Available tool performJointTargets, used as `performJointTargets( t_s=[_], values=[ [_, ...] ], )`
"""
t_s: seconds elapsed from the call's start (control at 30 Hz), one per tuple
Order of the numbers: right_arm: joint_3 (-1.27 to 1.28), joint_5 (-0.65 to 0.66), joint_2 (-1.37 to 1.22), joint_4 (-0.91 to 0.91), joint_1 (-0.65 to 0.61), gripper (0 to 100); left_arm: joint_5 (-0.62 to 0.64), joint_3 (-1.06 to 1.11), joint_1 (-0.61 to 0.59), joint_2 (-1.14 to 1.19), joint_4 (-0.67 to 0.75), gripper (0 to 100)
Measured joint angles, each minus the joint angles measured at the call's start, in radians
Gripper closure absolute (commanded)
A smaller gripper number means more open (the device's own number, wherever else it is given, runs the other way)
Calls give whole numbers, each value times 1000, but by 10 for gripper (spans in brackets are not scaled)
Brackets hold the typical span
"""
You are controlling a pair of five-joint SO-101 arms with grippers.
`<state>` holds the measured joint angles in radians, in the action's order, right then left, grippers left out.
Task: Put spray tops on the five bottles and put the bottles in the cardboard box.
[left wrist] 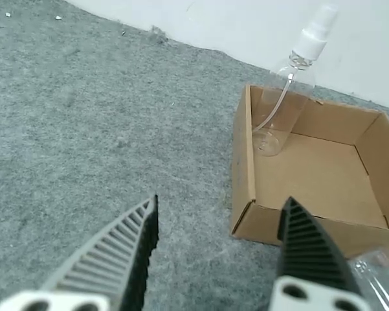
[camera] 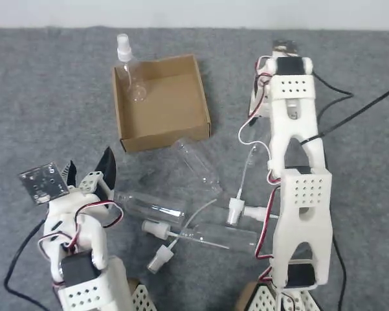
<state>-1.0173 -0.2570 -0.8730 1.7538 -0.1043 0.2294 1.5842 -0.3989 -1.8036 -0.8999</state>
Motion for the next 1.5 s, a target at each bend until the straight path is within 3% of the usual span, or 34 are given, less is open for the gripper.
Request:
performJointTargets(
  t_s=[0.83,1.5],
  values=[
    [408,-700,195,0,37,991,-6,0,0,0,0,719],
    [420,-776,196,0,37,988,-52,0,2,0,0,720]
  ],
)
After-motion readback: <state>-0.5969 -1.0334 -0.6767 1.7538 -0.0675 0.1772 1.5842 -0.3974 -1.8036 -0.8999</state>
